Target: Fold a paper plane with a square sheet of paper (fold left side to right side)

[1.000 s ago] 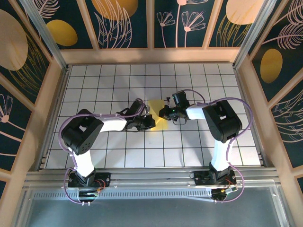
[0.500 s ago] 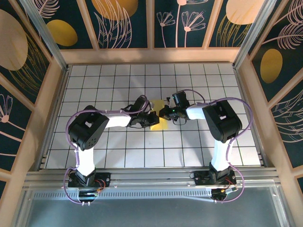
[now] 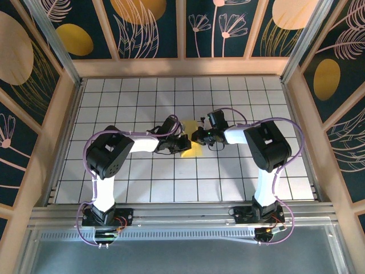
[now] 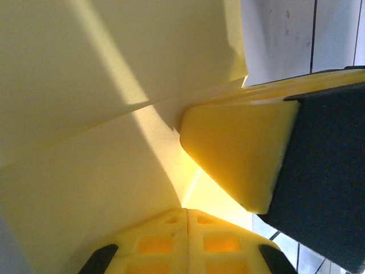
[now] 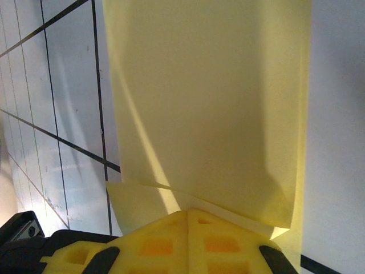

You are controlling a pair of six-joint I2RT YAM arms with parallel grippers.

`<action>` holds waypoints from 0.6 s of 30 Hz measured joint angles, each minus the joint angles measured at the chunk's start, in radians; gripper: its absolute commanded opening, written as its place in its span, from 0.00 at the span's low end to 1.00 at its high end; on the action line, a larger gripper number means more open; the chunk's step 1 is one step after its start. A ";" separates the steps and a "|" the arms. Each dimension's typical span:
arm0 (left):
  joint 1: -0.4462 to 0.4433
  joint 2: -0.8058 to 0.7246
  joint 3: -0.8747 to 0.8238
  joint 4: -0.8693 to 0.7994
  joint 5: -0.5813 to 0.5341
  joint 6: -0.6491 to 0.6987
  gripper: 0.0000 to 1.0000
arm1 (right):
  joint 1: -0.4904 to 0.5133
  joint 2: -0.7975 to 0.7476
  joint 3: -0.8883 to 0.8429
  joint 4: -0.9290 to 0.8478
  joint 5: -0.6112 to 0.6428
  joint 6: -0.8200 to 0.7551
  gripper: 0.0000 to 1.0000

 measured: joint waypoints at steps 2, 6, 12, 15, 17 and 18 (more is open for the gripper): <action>0.000 0.000 -0.008 0.011 0.001 0.000 0.03 | 0.000 0.000 0.000 0.000 0.000 0.000 0.00; 0.001 -0.002 -0.021 0.034 0.005 0.005 0.03 | 0.000 0.003 0.007 -0.008 -0.001 0.000 0.00; 0.001 -0.020 -0.058 0.068 0.005 0.039 0.04 | 0.004 0.009 0.019 -0.019 -0.001 -0.004 0.00; 0.001 -0.026 -0.068 0.074 0.005 0.068 0.04 | 0.005 0.011 0.021 -0.019 -0.002 -0.005 0.00; 0.001 -0.034 -0.077 0.073 0.005 0.087 0.05 | 0.005 0.013 0.022 -0.019 -0.004 -0.007 0.00; 0.001 -0.039 -0.083 0.071 0.004 0.098 0.06 | 0.005 0.013 0.023 -0.019 -0.006 -0.008 0.00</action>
